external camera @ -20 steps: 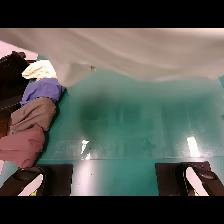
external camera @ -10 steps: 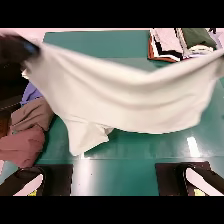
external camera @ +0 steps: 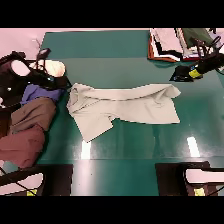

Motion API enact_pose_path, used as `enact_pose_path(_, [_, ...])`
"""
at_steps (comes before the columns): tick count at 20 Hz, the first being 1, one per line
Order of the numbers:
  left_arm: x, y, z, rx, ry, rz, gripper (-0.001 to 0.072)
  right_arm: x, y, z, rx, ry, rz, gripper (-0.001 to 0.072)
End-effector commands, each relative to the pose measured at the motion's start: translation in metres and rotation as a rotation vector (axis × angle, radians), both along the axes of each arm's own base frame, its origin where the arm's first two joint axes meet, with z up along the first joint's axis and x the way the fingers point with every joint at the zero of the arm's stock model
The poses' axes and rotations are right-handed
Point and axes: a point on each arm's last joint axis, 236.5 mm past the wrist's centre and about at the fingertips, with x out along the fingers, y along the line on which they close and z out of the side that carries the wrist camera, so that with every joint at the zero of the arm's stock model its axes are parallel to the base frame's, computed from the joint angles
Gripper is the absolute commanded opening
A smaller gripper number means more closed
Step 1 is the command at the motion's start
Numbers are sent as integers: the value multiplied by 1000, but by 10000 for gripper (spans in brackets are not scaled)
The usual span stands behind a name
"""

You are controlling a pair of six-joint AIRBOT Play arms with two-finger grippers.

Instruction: Fold the shirts.

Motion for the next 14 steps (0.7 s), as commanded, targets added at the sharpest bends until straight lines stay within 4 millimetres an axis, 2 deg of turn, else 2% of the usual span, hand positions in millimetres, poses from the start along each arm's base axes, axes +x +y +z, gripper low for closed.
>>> enact_pose_path(1, [-13, 44, 4, -1, 65, 89, 607, -4, -14, 9, 19, 11, -13, 348])
enact_pose_path(3, [-41, 51, -17, 2, 145, 98, 608, -23, -19, 12, 34, -1, -37, 348])
enact_pose_path(6, [-87, 43, -67, -19, 279, 98, 608, -57, -21, 2, 31, 10, -71, 348])
enact_pose_path(9, [-124, 31, -115, -70, 388, 122, 608, -73, -14, -6, 41, -2, -86, 346])
enact_pose_path(11, [-134, 10, -132, -125, 386, 95, 608, -76, -7, -8, 61, -22, -94, 346])
enact_pose_path(14, [-128, -19, -141, -146, 322, 73, 608, -78, -2, -9, 61, -21, -83, 346])
